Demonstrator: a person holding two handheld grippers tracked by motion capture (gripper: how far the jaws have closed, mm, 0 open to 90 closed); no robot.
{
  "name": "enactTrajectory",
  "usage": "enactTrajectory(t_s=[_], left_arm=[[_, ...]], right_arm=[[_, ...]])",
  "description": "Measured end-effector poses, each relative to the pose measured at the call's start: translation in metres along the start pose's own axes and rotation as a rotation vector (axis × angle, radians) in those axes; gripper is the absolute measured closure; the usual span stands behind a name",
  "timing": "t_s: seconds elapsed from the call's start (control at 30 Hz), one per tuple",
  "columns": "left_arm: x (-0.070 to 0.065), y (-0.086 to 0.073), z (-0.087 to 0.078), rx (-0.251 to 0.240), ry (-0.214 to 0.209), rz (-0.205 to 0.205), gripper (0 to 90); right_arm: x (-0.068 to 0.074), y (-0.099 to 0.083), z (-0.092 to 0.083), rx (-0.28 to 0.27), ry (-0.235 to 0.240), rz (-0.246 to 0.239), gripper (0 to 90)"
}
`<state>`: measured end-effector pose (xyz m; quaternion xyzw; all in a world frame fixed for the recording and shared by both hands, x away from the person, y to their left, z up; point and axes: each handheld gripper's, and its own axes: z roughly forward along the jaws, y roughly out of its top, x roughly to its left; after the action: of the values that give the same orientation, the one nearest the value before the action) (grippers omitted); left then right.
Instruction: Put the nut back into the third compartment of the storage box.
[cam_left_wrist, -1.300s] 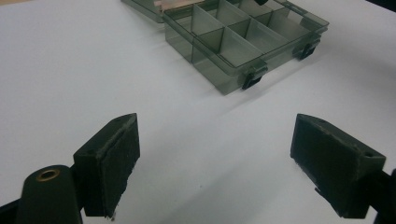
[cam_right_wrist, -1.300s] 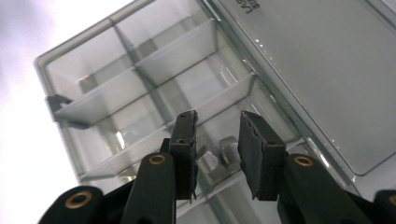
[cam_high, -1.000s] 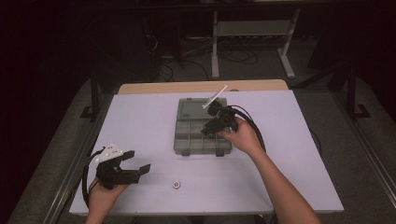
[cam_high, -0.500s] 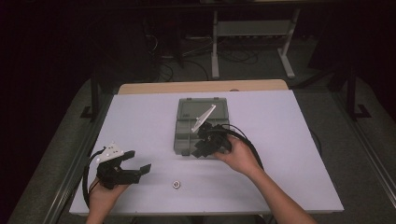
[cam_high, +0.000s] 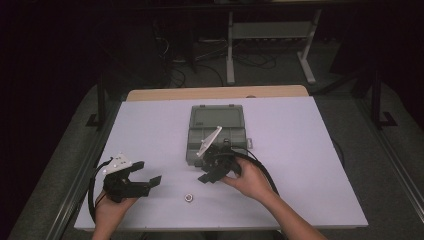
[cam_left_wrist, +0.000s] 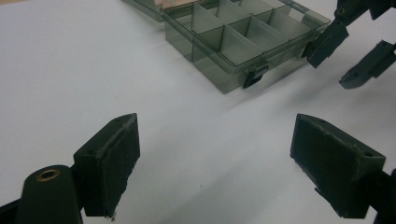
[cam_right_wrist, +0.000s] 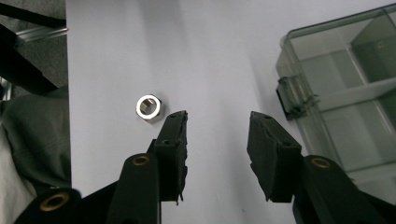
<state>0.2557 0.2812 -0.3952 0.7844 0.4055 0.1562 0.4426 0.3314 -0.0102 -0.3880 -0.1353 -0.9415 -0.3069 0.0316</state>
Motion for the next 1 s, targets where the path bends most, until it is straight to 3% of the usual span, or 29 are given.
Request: enactTrajectory(t_s=[0.57,1.0], left_arm=[[0.001,0.000,-0.001,0.005,0.002,0.013,15.5],[0.000,0.000,-0.001,0.000,0.002,-0.002,15.5]], right_arm=[[0.029,0.004,0.024,0.017,0.036,-0.040,50.8],[0.040,0.006,0.046,0.056,0.042,-0.071,51.4]])
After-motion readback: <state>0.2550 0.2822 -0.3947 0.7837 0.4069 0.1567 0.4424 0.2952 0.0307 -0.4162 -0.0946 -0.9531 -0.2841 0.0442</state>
